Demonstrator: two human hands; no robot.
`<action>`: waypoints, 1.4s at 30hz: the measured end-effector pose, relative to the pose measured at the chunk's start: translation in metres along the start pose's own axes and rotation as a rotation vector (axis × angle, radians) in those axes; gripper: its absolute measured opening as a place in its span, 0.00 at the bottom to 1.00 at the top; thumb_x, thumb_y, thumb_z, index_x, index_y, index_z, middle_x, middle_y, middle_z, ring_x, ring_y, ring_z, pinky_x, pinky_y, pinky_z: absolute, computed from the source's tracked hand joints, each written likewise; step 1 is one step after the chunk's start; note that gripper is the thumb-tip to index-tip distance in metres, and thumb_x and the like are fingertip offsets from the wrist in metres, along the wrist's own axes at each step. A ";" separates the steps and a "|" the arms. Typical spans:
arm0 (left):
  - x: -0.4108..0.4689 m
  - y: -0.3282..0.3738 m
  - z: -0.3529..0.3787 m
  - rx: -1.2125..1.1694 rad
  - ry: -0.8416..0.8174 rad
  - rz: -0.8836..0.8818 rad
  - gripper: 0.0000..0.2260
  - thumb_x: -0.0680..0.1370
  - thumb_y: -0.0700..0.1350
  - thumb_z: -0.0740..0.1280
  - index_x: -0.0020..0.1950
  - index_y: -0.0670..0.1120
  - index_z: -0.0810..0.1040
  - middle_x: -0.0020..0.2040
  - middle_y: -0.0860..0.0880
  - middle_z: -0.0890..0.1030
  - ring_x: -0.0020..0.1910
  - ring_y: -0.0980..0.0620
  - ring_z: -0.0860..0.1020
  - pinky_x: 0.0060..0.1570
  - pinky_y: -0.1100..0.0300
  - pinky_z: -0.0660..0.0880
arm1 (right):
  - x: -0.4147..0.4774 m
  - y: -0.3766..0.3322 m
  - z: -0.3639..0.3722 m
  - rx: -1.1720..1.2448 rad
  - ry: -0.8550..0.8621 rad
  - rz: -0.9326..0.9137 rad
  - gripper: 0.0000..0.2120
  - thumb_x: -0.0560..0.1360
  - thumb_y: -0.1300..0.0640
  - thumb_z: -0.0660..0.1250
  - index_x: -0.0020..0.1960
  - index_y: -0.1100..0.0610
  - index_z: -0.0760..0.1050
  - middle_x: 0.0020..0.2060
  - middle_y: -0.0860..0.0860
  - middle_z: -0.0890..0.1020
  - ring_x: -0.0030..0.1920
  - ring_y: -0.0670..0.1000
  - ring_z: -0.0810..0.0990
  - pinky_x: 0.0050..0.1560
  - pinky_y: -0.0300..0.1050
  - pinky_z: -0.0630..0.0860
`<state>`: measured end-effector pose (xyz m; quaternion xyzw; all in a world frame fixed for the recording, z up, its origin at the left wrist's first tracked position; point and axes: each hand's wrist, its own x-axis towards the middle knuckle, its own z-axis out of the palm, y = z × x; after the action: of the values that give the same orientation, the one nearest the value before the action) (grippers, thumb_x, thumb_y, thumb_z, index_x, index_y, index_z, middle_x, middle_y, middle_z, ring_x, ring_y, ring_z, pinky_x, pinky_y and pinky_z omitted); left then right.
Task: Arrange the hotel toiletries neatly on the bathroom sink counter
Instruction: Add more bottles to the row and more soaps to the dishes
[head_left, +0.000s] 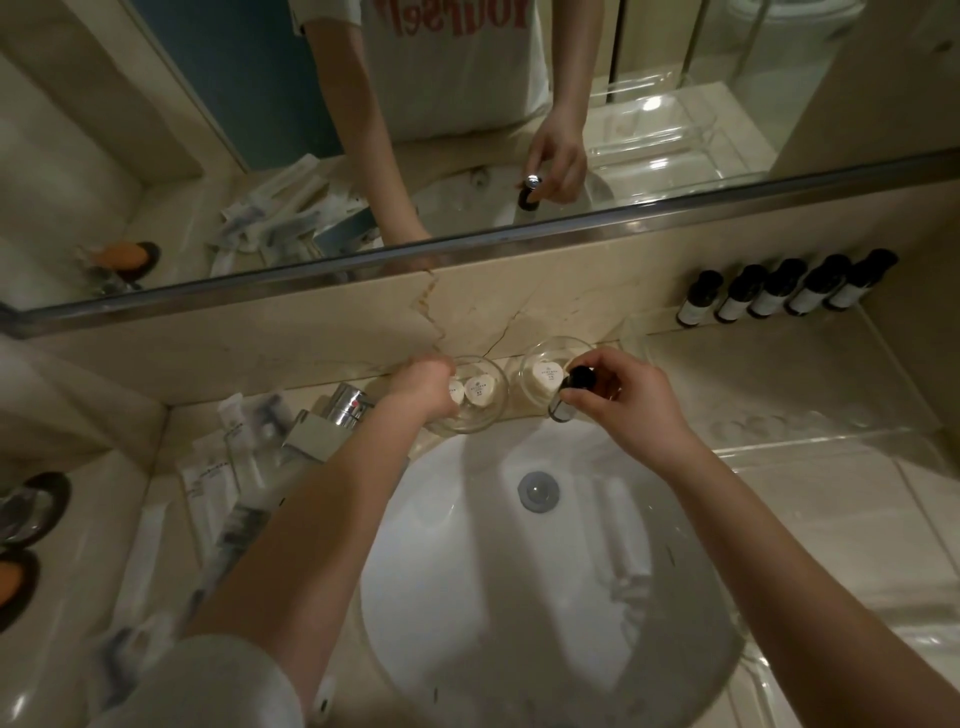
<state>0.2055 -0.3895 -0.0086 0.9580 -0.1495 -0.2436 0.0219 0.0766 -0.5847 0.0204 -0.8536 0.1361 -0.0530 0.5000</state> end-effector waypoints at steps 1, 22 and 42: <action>-0.001 0.000 0.000 -0.002 0.006 0.001 0.24 0.71 0.47 0.72 0.65 0.46 0.72 0.63 0.43 0.75 0.61 0.43 0.75 0.57 0.53 0.73 | 0.000 0.000 0.000 0.001 0.003 0.001 0.08 0.67 0.60 0.74 0.45 0.55 0.78 0.32 0.45 0.76 0.32 0.44 0.72 0.37 0.38 0.68; -0.022 0.115 -0.041 -0.455 0.211 0.321 0.20 0.73 0.46 0.71 0.65 0.46 0.75 0.63 0.47 0.75 0.62 0.49 0.74 0.57 0.62 0.67 | 0.063 -0.020 -0.103 -0.710 0.016 -0.121 0.10 0.73 0.53 0.67 0.53 0.55 0.77 0.46 0.54 0.82 0.46 0.55 0.78 0.40 0.45 0.72; 0.004 0.130 0.000 -0.465 0.086 0.207 0.20 0.75 0.44 0.69 0.66 0.43 0.74 0.64 0.45 0.76 0.63 0.47 0.74 0.62 0.56 0.71 | 0.105 0.016 -0.103 -1.064 -0.153 -0.213 0.10 0.73 0.52 0.66 0.52 0.52 0.80 0.49 0.53 0.81 0.54 0.55 0.76 0.47 0.45 0.68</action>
<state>0.1733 -0.5149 0.0042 0.9162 -0.1856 -0.2271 0.2729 0.1511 -0.7086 0.0526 -0.9992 0.0203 0.0350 -0.0004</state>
